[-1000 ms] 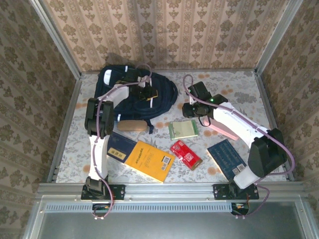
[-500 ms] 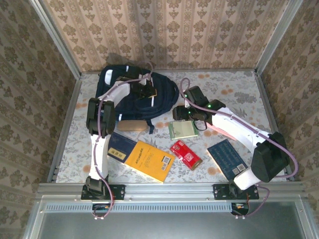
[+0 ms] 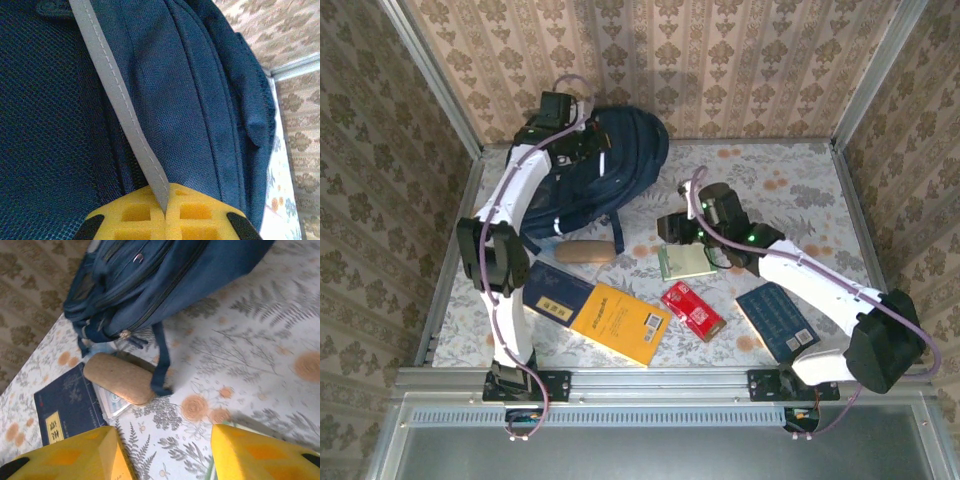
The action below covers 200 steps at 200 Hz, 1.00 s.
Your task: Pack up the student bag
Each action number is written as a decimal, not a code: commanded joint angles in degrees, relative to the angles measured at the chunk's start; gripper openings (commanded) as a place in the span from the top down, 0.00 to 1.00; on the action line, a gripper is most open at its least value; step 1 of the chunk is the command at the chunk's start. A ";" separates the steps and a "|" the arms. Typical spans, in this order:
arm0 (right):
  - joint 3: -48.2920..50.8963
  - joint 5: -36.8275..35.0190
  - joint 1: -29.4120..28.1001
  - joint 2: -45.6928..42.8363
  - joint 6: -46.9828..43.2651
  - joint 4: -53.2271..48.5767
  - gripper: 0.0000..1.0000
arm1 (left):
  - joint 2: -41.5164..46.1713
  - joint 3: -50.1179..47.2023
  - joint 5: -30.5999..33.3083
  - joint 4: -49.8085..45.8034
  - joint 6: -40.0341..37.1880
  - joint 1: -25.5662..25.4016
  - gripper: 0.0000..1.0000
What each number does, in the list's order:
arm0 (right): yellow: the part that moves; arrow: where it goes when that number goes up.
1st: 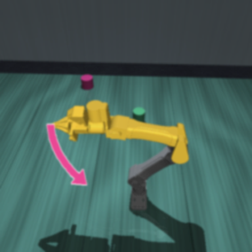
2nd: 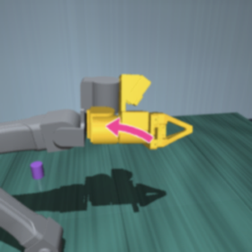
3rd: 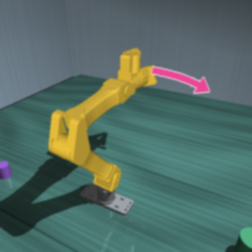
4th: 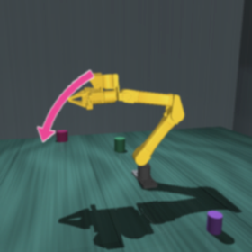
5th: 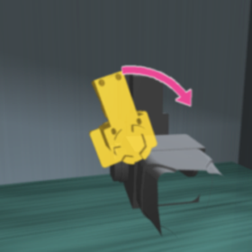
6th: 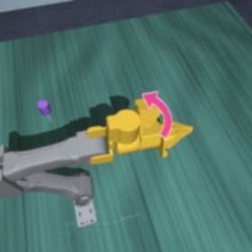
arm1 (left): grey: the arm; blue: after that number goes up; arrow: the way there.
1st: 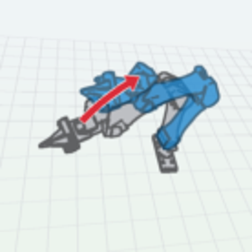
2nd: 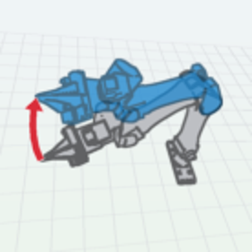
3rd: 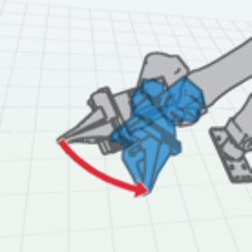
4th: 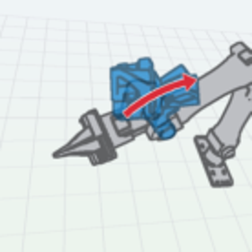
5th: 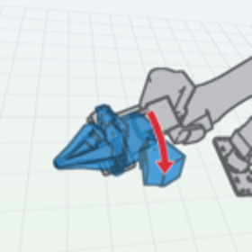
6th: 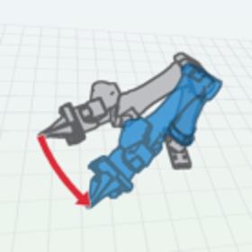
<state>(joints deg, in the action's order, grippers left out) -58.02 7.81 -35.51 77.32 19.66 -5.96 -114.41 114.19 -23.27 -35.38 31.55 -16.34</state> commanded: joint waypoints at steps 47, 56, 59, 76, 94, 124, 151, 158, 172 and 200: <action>3.94 2.80 -5.54 7.88 -12.94 22.53 0.47 | 10.08 3.01 5.25 -0.89 0.88 -0.27 1.00; 4.57 2.91 -6.23 9.43 -14.71 25.84 0.45 | 10.91 2.63 5.62 -1.39 0.82 -0.36 1.00; 4.70 2.91 -6.59 10.22 -15.80 27.14 0.44 | 11.31 2.45 5.72 -1.51 0.92 -0.39 1.00; 4.32 2.52 -7.85 14.49 -19.27 31.33 0.39 | 13.43 0.67 6.73 -1.29 1.29 -0.54 1.00; 4.03 1.16 -8.95 18.91 -21.61 37.10 0.38 | 16.26 -2.11 8.83 -0.11 2.21 -0.76 1.00; 4.69 -1.60 -10.58 24.87 -22.90 48.74 0.40 | 19.32 -3.74 13.57 -1.01 2.86 -2.27 1.00; 4.37 -5.01 -13.17 29.51 -27.01 57.92 0.41 | 20.52 -1.76 22.52 -5.13 2.54 -5.63 1.00; 3.71 -6.42 -13.78 30.69 -28.18 59.03 0.43 | 20.69 -1.32 25.07 -6.00 2.64 -6.44 1.00; 1.64 -8.74 -14.35 32.64 -28.88 59.16 0.47 | 21.14 -1.16 28.38 -6.72 2.46 -7.69 1.00; -0.81 -13.48 -14.79 35.14 -28.98 60.23 0.54 | 21.66 -2.04 30.64 -7.12 3.36 -8.06 1.00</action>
<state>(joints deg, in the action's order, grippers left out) -55.86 0.01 -50.06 110.67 -7.42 48.27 -97.14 109.25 1.32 -47.00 33.45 -24.45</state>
